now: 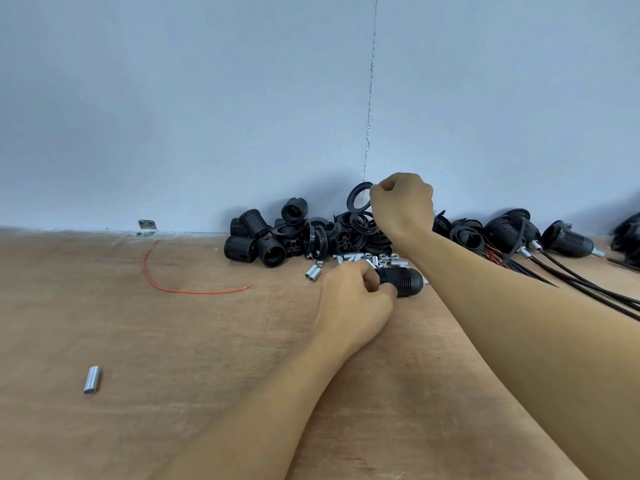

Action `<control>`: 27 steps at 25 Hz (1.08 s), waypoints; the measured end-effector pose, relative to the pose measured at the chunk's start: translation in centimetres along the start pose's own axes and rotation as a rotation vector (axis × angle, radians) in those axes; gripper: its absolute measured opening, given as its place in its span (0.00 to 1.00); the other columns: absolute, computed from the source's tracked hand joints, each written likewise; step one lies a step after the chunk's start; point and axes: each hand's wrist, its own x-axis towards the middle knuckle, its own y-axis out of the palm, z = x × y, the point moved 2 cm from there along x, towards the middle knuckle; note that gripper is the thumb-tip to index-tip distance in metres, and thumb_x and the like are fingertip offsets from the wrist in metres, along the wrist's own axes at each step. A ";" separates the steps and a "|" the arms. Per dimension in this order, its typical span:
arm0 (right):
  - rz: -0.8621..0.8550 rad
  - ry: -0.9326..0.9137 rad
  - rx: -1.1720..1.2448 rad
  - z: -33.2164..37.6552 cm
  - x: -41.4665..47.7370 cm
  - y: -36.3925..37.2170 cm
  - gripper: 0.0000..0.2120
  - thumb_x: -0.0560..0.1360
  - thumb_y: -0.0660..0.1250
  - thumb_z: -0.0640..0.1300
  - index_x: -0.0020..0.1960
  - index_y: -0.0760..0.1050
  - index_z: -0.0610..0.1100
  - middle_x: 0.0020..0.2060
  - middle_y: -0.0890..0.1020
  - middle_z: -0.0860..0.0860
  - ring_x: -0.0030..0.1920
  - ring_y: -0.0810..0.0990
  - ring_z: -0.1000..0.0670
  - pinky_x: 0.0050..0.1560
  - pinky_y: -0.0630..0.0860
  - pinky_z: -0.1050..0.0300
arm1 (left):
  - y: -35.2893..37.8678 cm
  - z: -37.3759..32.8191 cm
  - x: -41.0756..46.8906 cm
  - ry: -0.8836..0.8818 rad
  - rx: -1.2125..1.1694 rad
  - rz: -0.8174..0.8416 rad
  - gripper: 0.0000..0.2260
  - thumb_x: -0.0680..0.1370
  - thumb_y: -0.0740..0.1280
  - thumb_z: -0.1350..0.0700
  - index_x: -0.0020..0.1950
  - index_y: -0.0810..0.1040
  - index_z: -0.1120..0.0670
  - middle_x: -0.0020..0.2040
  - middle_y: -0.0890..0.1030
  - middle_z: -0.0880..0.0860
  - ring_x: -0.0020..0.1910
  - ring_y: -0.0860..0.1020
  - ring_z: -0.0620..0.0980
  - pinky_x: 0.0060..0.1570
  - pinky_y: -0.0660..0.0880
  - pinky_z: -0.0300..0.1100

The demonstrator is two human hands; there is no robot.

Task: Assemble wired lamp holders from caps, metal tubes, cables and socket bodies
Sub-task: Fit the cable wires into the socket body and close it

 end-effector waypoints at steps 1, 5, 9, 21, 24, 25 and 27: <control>-0.008 -0.013 0.019 -0.1 -0.1 -0.4 0.10 0.73 0.61 0.42 0.40 0.77 0.36 0.38 0.80 0.41 0.37 0.74 0.42 0.37 0.70 0.54 | 0.0 0.1 0.1 -0.002 -0.009 -0.008 0.07 0.72 0.71 0.55 0.37 0.74 0.49 0.34 0.77 0.44 0.34 0.75 0.38 0.31 0.66 0.28; 0.112 -0.047 0.104 -1.4 -1.3 -2.4 0.10 0.74 0.65 0.45 0.40 0.82 0.42 0.35 0.84 0.46 0.34 0.75 0.48 0.37 0.76 0.49 | 0.0 0.1 -0.1 -0.055 -0.087 0.002 0.08 0.72 0.71 0.55 0.44 0.73 0.46 0.42 0.79 0.43 0.40 0.77 0.36 0.36 0.67 0.30; 0.317 -0.032 0.142 -3.6 -3.4 -4.3 0.08 0.76 0.70 0.45 0.39 0.83 0.47 0.33 0.84 0.53 0.33 0.78 0.55 0.44 0.78 0.55 | -0.5 0.0 -0.1 -0.133 -0.289 -0.075 0.13 0.72 0.70 0.48 0.53 0.70 0.45 0.47 0.82 0.47 0.43 0.81 0.44 0.43 0.74 0.41; 0.579 -0.472 -0.396 -7.9 -6.8 -7.6 0.23 0.75 0.71 0.56 0.68 0.75 0.53 0.61 0.80 0.56 0.63 0.76 0.53 0.66 0.71 0.50 | -1.0 1.0 0.5 -0.175 -0.583 -0.271 0.06 0.81 0.70 0.60 0.56 0.84 0.56 0.43 0.88 0.49 0.46 0.86 0.47 0.52 0.83 0.50; 0.523 -0.536 -0.300 -8.1 -7.0 -7.8 0.24 0.76 0.71 0.53 0.70 0.73 0.51 0.61 0.80 0.55 0.62 0.77 0.53 0.64 0.73 0.48 | -0.8 1.2 0.5 -0.146 -0.538 -0.247 0.09 0.81 0.69 0.60 0.61 0.83 0.58 0.47 0.87 0.52 0.49 0.86 0.49 0.53 0.83 0.50; 0.493 -0.536 -0.249 -8.1 -7.1 -7.9 0.24 0.76 0.71 0.53 0.71 0.73 0.51 0.61 0.80 0.55 0.61 0.77 0.54 0.64 0.74 0.51 | -0.8 1.2 0.5 -0.145 -0.570 -0.248 0.09 0.82 0.67 0.61 0.61 0.83 0.59 0.48 0.87 0.53 0.48 0.86 0.49 0.50 0.83 0.47; 0.404 -0.550 -0.182 -8.0 -7.1 -8.0 0.23 0.76 0.71 0.52 0.69 0.74 0.50 0.60 0.81 0.57 0.60 0.77 0.57 0.63 0.73 0.59 | -1.2 1.1 0.7 -0.179 -0.684 -0.261 0.09 0.84 0.63 0.61 0.60 0.82 0.61 0.45 0.87 0.54 0.43 0.87 0.48 0.43 0.83 0.41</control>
